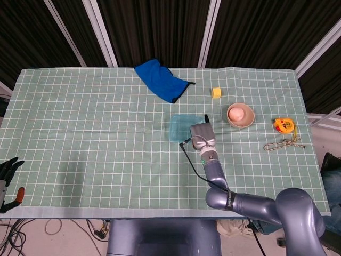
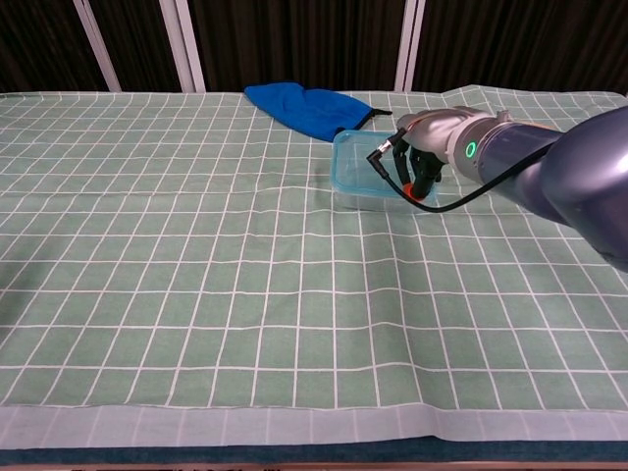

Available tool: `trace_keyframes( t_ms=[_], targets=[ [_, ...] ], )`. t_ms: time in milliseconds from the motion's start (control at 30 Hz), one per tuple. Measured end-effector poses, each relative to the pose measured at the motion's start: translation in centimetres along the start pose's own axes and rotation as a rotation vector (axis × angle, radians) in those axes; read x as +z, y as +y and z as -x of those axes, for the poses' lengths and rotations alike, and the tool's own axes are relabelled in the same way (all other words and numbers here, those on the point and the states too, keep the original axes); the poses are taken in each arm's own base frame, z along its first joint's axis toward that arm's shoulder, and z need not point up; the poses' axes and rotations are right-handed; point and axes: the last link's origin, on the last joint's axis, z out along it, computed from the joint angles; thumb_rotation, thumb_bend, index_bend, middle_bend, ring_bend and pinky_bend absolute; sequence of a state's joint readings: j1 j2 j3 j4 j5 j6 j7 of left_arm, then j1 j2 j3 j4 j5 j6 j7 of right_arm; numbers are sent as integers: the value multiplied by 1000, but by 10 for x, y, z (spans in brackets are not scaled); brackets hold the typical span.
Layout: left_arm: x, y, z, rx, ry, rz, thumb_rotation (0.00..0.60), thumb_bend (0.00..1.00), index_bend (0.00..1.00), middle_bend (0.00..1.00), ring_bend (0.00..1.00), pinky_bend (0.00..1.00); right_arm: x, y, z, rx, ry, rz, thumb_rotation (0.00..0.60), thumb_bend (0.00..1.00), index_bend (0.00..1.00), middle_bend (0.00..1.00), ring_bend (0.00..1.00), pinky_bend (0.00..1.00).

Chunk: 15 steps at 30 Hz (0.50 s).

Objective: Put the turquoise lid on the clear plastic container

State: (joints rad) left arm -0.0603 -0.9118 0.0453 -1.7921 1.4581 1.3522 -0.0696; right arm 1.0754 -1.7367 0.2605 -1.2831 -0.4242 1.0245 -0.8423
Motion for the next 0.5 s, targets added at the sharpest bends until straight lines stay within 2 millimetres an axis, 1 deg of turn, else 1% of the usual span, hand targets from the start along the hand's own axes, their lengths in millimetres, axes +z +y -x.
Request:
trace_keyframes(
  t_ms=[33, 100, 133, 167, 200, 233, 333, 500],
  targets=[
    [0, 0, 0, 1, 1, 1, 600, 525, 100, 0, 0, 0, -1, 0, -4, 4, 12, 2, 600, 512, 432, 387, 285, 0],
    [0, 0, 0, 3, 1, 2, 600, 525, 100, 0, 0, 0, -2, 2, -13, 18, 38, 7, 600, 453, 327, 293, 238, 0],
    [0, 0, 0, 4, 1, 3, 600, 525, 100, 0, 0, 0, -3, 2, -18, 24, 47, 10, 600, 375, 239, 210, 194, 0],
    [0, 0, 0, 4, 1, 2, 600, 525, 100, 0, 0, 0, -4, 4, -24, 33, 60, 14, 600, 323, 186, 159, 166, 0],
    [0, 0, 0, 3, 2, 2, 600, 525, 100, 0, 0, 0, -4, 5, -28, 39, 69, 16, 600, 255, 112, 87, 124, 0],
    [-1, 0, 0, 2, 3, 3, 600, 525, 100, 0, 0, 0, -5, 6, -32, 42, 76, 18, 600, 214, 62, 41, 94, 0],
    [-1, 0, 0, 2, 1, 2, 600, 525, 100, 0, 0, 0, -10, 9, -42, 51, 85, 22, 600, 164, 3, 0, 62, 0],
    [-1, 0, 0, 8, 5, 7, 600, 525, 100, 0, 0, 0, -22, 15, -57, 79, 94, 23, 600, 157, 0, 0, 43, 0]
  ],
)
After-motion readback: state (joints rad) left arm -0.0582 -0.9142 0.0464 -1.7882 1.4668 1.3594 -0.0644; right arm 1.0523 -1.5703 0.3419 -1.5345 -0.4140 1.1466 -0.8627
